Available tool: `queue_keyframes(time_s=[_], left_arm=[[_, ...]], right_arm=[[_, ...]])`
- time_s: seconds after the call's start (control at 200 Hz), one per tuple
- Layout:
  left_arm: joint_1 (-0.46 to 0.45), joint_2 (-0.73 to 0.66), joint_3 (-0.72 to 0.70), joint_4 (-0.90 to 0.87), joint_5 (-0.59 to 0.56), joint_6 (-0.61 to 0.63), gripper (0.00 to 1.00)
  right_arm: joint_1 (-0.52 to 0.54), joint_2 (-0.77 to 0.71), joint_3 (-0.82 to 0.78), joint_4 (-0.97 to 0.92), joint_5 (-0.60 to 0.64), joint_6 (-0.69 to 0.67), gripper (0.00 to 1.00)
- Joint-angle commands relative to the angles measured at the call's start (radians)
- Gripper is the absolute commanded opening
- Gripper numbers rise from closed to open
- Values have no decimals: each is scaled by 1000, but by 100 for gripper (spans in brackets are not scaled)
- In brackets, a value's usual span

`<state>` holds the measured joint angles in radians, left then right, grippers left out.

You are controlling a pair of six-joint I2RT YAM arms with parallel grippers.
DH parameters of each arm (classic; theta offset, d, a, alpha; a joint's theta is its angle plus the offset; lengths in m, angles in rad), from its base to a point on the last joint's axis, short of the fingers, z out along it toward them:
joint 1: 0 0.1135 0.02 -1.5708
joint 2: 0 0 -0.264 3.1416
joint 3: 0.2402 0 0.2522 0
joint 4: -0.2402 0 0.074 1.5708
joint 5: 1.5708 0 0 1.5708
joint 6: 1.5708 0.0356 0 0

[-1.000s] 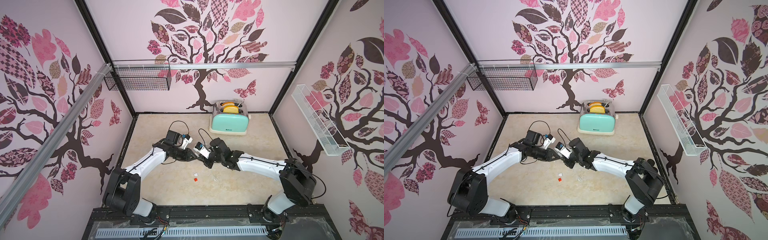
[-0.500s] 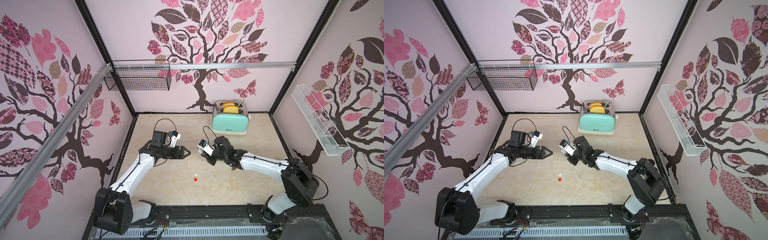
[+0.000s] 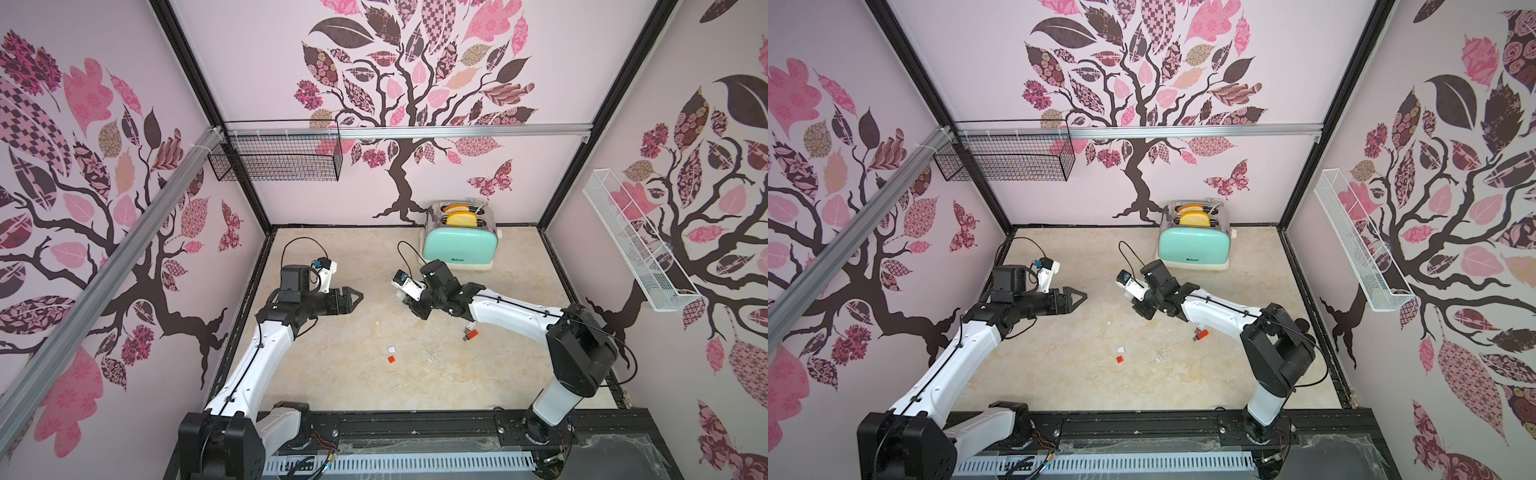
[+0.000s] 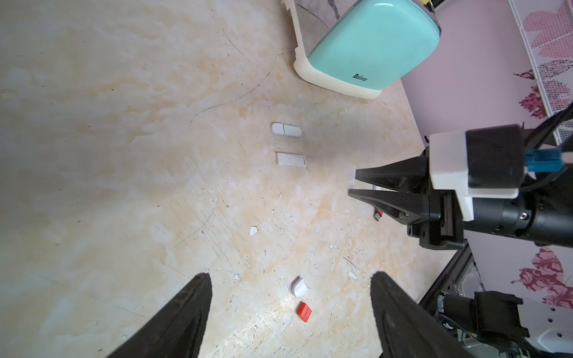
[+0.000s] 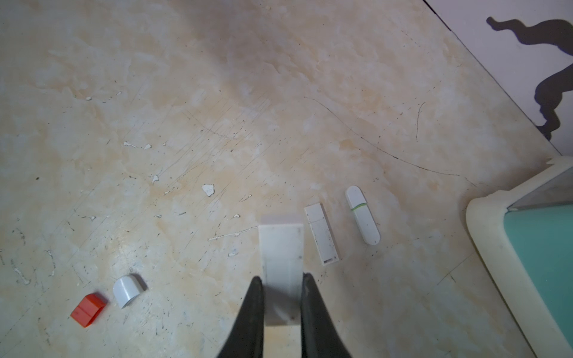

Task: Close the usb drive cover
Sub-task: Place the USB drive at the center of the board.

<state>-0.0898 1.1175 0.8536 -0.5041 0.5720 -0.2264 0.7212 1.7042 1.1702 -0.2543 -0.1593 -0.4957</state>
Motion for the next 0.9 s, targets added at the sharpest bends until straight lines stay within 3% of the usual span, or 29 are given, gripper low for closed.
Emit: queue_keyframes(time_s=[0.0,0.33,0.895], left_arm=[[17,-21,-13,35,-43,22,85],[42,-10,-16,47,-79,10,85],[51,8,-33,62,-52,9,85]], right_arm=[[-1,45,79,-123,23,-47,0],[3,236,281,-378,116,-134,2],[46,374,356,-422,171,-158,10]])
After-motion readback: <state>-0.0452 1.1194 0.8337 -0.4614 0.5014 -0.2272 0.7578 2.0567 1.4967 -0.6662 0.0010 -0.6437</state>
